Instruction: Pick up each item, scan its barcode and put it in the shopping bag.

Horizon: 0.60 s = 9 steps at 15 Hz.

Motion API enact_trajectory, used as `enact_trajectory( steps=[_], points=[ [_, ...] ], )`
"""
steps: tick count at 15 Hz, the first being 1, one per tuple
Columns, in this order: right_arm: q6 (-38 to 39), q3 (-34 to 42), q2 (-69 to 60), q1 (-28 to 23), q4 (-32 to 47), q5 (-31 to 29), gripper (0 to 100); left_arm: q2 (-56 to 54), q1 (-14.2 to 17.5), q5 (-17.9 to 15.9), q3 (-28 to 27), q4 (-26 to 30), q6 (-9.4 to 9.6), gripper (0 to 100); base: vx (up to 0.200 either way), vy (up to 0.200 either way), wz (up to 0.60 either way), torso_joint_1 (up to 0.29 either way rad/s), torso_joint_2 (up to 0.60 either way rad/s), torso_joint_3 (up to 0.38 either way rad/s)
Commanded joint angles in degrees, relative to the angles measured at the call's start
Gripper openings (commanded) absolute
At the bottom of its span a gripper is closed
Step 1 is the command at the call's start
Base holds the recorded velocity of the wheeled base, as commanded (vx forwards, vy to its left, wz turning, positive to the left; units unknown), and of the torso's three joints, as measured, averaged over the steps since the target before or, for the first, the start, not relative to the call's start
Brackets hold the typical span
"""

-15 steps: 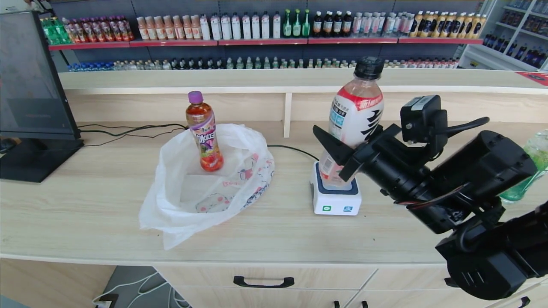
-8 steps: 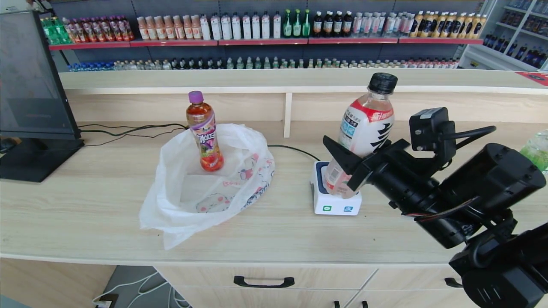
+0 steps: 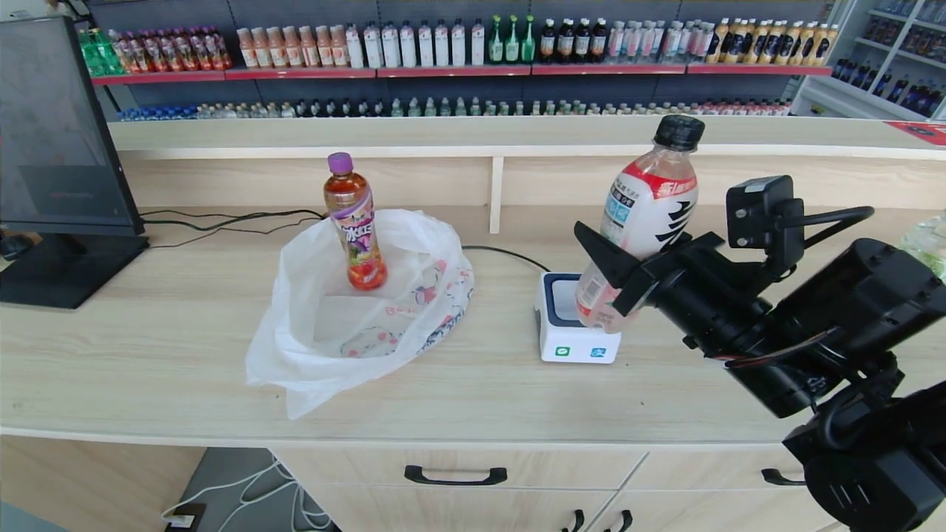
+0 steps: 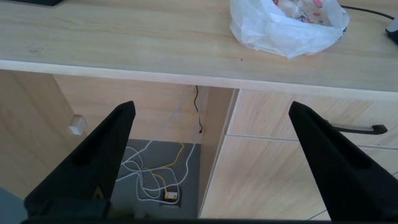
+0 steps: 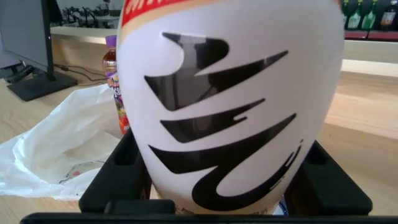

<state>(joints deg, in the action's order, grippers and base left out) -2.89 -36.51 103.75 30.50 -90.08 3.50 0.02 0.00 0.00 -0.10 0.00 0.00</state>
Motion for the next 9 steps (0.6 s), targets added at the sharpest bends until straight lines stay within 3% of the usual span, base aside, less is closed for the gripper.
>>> enact_trajectory(
  steps=[1, 9],
  points=[
    [0.1, -0.3, 0.5, -0.5, 0.1, 0.0, 0, 0.0, 0.0, 0.0, 0.0, 0.0, -0.09, 100, 0.0, 0.2, 0.0, 0.002, 0.0, 0.012],
    [0.5, -2.0, 2.9, -0.4, 0.1, 0.0, 0, 0.1, 0.1, 0.0, 0.0, 0.0, -0.09, 100, 0.0, 0.2, 0.0, 0.002, 0.0, 0.002]
  ],
)
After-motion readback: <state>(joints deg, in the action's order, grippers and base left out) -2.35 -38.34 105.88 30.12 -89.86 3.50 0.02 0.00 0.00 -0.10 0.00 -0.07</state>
